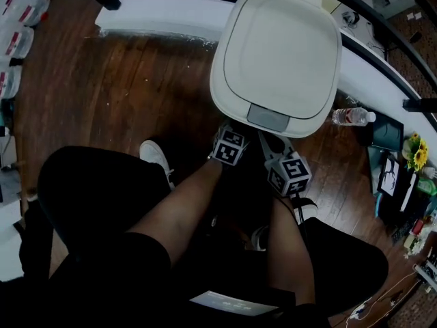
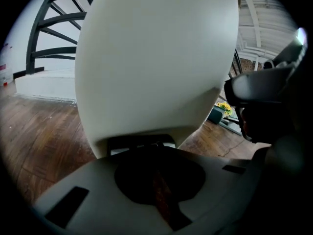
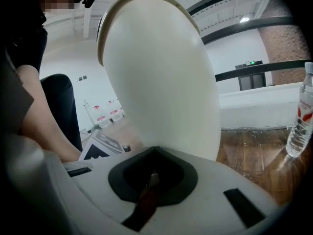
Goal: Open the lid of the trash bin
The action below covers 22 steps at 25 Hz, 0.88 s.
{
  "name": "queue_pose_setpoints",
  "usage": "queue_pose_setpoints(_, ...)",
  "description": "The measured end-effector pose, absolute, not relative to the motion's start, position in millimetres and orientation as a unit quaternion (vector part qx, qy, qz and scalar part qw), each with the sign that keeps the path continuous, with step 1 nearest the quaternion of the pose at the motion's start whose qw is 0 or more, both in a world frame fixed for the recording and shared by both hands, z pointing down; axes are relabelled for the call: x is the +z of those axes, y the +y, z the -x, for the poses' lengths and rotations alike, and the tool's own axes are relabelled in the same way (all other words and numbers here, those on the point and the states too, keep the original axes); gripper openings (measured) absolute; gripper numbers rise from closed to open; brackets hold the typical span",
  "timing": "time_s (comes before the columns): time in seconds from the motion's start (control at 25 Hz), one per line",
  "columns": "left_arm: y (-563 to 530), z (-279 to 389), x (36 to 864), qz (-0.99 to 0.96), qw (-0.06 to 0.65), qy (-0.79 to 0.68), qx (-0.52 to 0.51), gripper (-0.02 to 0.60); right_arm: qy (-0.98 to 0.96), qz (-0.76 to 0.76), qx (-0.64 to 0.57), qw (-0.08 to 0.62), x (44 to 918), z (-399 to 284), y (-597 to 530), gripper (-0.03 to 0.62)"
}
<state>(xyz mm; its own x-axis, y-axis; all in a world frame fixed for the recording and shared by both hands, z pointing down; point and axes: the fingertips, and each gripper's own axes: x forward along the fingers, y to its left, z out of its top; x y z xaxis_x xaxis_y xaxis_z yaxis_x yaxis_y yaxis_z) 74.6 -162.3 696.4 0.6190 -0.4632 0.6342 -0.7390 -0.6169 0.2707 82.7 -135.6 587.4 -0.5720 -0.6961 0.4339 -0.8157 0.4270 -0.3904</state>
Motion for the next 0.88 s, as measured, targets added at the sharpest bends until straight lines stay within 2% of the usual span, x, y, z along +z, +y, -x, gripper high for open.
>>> queue_pose_setpoints(0.32,-164.4,-78.7,709.8,-0.853,0.269,-0.351,0.278,0.04,-0.833,-0.455,0.295,0.111,589.9,-94.9,-130.8,0.018)
queue_pose_setpoints(0.48,-166.9,-79.0,713.2,-0.843,0.29,-0.366,0.268,0.04,-0.833,-0.455,0.304,0.085,587.5,-96.9,-131.2,0.018)
queue_pose_setpoints(0.88,-165.6,-81.7,718.4,-0.834,0.293,-0.374,0.282,0.041,-0.828,-0.464,0.298,0.101,589.7,-102.7,-131.0,0.018)
